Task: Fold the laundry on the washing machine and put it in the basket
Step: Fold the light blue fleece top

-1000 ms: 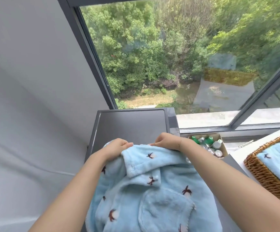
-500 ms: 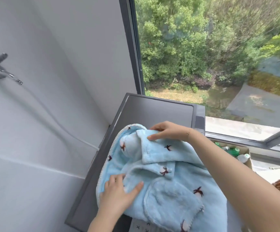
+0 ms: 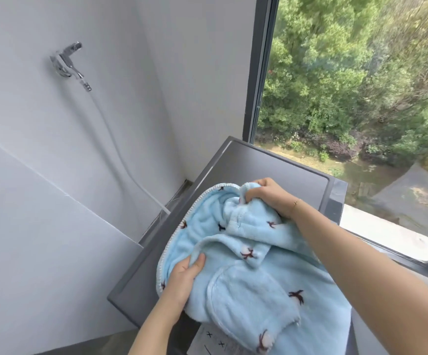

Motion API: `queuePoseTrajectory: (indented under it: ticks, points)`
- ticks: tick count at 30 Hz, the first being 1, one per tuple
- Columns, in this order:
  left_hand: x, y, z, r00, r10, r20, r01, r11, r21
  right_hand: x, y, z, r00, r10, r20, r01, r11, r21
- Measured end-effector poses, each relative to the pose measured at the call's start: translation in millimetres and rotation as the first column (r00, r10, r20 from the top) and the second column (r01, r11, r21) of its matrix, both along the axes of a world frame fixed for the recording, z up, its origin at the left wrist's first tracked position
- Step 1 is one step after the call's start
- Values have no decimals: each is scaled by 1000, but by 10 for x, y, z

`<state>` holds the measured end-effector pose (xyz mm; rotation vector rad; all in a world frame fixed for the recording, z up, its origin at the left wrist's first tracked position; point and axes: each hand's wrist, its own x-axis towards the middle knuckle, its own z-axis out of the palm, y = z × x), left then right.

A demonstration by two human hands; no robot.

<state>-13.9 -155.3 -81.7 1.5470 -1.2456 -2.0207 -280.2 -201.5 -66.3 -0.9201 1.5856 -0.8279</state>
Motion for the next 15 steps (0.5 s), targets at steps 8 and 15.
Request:
queuePoseTrajectory:
  ticks: [8,15]
  points:
    - [-115,-196,-216,892,44,449,64,973,-223,243,-417,-407,827,125,-548,2,975,224]
    - [164,-238,-45,464,-168,870,506,856,-104,171,-321,-557,738,82,-670,93,971,221]
